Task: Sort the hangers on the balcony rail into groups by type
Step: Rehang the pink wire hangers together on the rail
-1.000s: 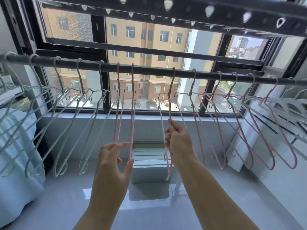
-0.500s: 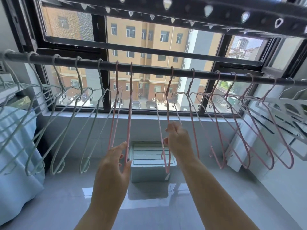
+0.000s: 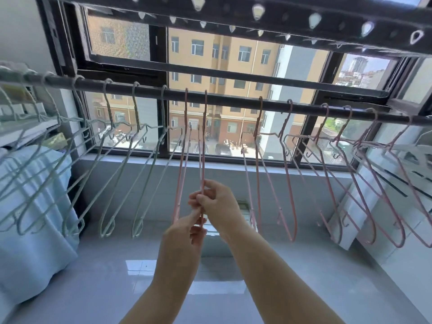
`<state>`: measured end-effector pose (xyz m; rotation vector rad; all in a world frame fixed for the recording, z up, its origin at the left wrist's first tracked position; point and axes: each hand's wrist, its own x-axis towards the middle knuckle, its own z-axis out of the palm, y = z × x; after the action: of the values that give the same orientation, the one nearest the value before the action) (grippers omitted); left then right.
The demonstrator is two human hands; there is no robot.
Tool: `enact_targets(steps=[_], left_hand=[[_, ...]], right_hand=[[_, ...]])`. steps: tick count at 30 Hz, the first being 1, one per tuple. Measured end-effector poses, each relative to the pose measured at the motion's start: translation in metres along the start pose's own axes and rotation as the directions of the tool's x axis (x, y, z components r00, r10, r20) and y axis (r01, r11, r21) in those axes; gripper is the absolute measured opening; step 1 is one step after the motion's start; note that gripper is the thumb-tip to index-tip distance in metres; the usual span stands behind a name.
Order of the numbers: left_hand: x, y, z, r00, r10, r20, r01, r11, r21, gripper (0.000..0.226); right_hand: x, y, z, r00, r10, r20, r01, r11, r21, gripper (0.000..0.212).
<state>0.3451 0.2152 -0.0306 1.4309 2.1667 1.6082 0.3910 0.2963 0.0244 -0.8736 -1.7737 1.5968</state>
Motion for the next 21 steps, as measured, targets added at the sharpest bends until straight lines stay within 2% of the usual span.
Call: enact_targets(steps=[2,8,21], left_hand=[[0.001,0.002,0.001,1.0,0.008,0.011,-0.008,1.0,-0.014,0.04],[0.002,0.012,0.009,0.998,0.049,0.033,-0.048,0.998,-0.042,0.046],[0.0,0.024,0.02,0.992,0.092,0.085,-0.087,0.994,-0.063,0.043]], right_hand=[[-0.003,0.002,-0.004,0.999,-0.018,-0.032,0.021,0.996,0.091,0.042],[-0.008,0.002,-0.018,0.996,-0.033,-0.083,0.047,0.984,0.174,0.037],[-0.012,0.009,-0.035,0.985,-0.028,-0.167,0.055,0.987,0.154,0.037]])
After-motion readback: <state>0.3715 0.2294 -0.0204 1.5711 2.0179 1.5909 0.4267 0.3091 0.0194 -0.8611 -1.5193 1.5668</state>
